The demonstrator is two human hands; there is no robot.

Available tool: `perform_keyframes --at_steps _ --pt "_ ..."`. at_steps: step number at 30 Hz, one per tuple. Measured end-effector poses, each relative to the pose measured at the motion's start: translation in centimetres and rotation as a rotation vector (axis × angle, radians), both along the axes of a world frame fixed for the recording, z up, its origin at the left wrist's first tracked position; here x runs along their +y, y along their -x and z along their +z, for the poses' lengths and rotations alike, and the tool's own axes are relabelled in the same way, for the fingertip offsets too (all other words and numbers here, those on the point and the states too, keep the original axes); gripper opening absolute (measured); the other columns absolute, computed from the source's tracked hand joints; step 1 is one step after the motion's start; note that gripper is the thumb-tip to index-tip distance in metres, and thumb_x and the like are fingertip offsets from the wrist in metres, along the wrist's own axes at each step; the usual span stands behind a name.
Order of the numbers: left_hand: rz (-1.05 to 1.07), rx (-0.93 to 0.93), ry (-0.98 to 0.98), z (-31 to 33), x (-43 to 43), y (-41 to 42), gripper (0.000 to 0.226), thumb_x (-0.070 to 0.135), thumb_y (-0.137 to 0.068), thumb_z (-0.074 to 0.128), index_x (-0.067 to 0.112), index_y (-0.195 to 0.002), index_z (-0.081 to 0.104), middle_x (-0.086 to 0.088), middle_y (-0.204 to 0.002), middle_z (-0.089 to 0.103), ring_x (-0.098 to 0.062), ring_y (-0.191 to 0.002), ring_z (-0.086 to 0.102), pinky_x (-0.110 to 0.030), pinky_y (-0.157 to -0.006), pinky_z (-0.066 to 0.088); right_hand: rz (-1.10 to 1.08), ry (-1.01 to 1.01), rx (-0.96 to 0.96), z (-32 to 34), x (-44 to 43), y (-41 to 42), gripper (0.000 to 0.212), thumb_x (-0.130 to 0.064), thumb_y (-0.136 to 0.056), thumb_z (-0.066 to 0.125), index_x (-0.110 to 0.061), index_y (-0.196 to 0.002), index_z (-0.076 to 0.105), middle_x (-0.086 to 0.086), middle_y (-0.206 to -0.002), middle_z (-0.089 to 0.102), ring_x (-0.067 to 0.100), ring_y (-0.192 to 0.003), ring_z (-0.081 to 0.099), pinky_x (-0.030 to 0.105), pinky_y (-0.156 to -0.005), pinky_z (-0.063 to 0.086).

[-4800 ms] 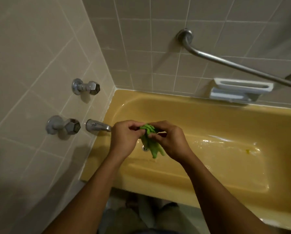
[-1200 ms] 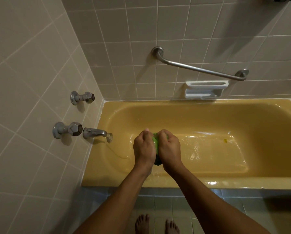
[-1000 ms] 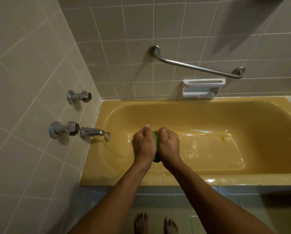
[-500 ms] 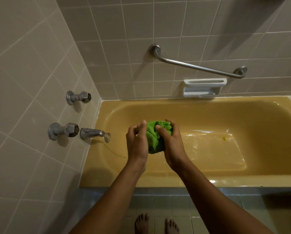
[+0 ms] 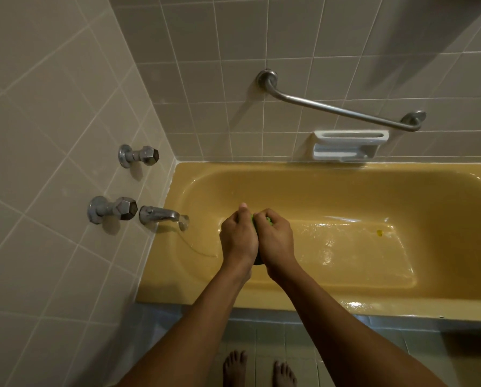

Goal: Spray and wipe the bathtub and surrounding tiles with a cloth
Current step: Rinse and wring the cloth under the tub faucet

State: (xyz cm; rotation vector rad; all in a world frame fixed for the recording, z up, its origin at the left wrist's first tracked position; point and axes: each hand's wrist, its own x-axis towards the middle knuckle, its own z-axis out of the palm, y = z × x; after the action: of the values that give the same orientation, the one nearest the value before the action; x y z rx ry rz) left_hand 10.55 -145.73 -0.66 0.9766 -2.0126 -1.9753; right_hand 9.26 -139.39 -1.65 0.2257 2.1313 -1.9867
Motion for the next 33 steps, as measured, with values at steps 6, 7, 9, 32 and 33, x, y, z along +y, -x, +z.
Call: perform_keyframes --at_steps 6,7,9,32,33 --pt "0.060 -0.031 0.003 -0.5 0.5 0.8 0.055 0.042 -0.103 0.044 0.019 -0.054 0.047 0.005 -0.050 0.050 -0.019 -0.056 0.052 -0.036 -0.058 0.043 -0.072 -0.022 0.029 -0.2 0.4 0.6 0.032 -0.018 -0.091 0.056 -0.010 -0.060 0.053 0.009 -0.053 0.053 0.016 -0.052 0.045 0.032 -0.049 0.036" --pt "0.071 -0.033 -0.002 -0.6 0.6 0.9 0.055 0.042 -0.101 0.044 0.019 -0.052 0.046 0.004 -0.050 0.049 -0.020 -0.056 0.051 -0.037 -0.058 0.042 -0.077 -0.025 0.032 -0.3 0.4 0.7 0.034 -0.017 -0.091 0.054 -0.012 -0.057 0.049 0.003 -0.051 0.046 0.015 -0.051 0.039 0.031 -0.049 0.032" --pt "0.093 -0.036 -0.015 -1.0 0.7 1.2 0.053 0.045 -0.096 0.043 0.019 -0.050 0.045 0.002 -0.051 0.048 -0.022 -0.056 0.050 -0.039 -0.058 0.042 -0.074 -0.044 0.037 -0.4 0.4 1.1 0.036 -0.015 -0.091 0.051 -0.015 -0.056 0.043 -0.001 -0.051 0.039 0.013 -0.050 0.033 0.030 -0.049 0.028" --pt "0.119 -0.029 -0.265 -4.6 -5.7 2.0 0.037 0.032 -0.085 0.069 0.013 -0.117 0.066 -0.019 -0.115 0.070 -0.032 -0.102 0.069 -0.043 -0.079 0.057 0.368 0.141 -0.187 -1.9 2.6 6.9 0.022 -0.012 -0.101 0.049 -0.016 -0.116 0.065 0.010 -0.117 0.066 0.030 -0.111 0.063 0.047 -0.098 0.055" --pt "0.106 -0.039 -0.262 -5.0 -6.6 2.0 0.037 0.028 -0.086 0.070 0.012 -0.119 0.065 -0.018 -0.114 0.071 -0.032 -0.103 0.070 -0.042 -0.079 0.057 0.387 0.134 -0.187 -2.2 2.3 7.3 0.026 -0.007 -0.101 0.049 -0.016 -0.120 0.063 0.011 -0.120 0.064 0.029 -0.113 0.063 0.048 -0.099 0.055"
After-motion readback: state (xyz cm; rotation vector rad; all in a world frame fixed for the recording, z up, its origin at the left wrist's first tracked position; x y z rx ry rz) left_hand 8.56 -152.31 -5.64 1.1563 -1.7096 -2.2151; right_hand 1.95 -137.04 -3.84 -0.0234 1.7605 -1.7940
